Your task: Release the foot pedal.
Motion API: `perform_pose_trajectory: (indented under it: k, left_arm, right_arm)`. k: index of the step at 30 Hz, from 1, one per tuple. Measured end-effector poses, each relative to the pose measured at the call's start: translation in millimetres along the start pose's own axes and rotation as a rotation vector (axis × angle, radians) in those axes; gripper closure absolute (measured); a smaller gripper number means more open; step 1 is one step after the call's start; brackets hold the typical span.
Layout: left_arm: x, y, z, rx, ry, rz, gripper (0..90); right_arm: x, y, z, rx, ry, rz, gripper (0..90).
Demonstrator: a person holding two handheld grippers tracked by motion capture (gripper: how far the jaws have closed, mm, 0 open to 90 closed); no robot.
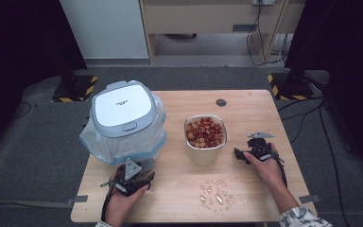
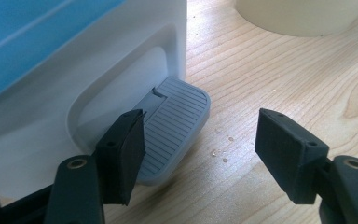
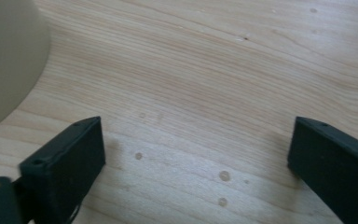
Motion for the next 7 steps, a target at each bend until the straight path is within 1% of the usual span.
perform_pose_trajectory:
  k: [2, 7]
  left_arm:
    - [-0.4, -0.1, 0.3, -0.002, -0.003, 0.000, 31.8]
    - [-1.6, -1.1, 0.9, -0.003, -0.008, -0.006, 31.9]
  right_arm:
    - [-0.1, 0.7, -0.4, -0.005, -0.004, 0.001, 3.1]
    - [-0.6, 2.1, -0.9, 0.007, 0.001, -0.013, 1.8]
Point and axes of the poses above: each handheld gripper's, and its own axes: x roughly forward along the jaws, z roughly out of its top, y roughly to its left, the point moved 4 cm from there along x, roughly forward along the jaws, and after that the axes turned 15 degrees about -z, right-handed, at the moved point
